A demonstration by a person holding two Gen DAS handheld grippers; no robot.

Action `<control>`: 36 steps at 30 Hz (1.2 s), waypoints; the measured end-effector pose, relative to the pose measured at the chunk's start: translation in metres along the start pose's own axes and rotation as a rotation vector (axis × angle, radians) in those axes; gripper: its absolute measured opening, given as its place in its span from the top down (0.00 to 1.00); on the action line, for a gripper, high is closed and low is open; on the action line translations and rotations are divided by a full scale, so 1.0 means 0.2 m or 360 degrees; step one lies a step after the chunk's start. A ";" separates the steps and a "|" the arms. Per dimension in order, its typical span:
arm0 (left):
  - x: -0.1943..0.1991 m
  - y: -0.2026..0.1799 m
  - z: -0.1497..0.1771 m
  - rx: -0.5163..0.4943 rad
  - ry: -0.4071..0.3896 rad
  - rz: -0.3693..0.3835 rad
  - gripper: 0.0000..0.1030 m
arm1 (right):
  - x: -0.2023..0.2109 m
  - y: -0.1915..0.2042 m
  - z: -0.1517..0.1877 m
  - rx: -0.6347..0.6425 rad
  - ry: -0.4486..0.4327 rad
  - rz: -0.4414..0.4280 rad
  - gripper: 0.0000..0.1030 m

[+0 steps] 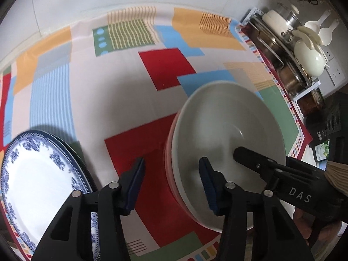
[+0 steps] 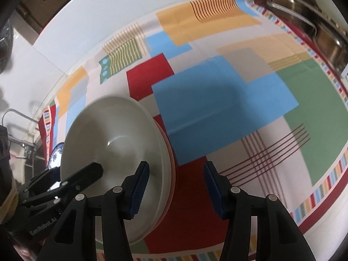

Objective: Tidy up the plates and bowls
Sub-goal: 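Close both grippers on the rim of the nested bowl stack, then lift the nested bowls with both grippers and carry them over the blue-and-white plates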

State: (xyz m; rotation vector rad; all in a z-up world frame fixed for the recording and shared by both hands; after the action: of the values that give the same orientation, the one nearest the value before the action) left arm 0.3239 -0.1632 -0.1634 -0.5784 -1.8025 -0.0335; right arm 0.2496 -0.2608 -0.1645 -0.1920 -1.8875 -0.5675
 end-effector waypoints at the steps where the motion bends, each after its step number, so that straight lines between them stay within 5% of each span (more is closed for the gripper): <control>1: -0.01 0.00 0.00 0.0004 0.0017 0.0018 0.57 | 0.00 0.00 0.01 -0.0012 0.0003 -0.0011 0.49; 10: -0.01 -0.03 0.00 0.0001 0.0007 0.0040 0.64 | -0.02 0.03 0.03 -0.0051 0.0046 -0.0062 0.50; 15: -0.01 -0.03 0.00 0.0044 0.0008 0.0032 0.65 | -0.01 0.06 0.04 -0.0044 0.0039 -0.0067 0.63; 36: 0.24 0.13 0.02 0.0130 -0.0170 -0.0011 0.65 | 0.07 0.19 0.03 0.0002 0.0018 -0.0107 0.65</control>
State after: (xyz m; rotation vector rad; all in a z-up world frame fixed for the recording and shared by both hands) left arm 0.3223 -0.1224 -0.1281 -0.5239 -1.8999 0.0673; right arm 0.2534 -0.2271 -0.1428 -0.1244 -1.8888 -0.6114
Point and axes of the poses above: each gripper's, at about its wrist camera, not at the fingertips, and x roughly against the way its jaws point, y to its left, z to its underside, the point moved 8 cm from there along -x, roughly the way its jaws point, and after that the axes turned 1 degree about x, right-handed, at the moved point
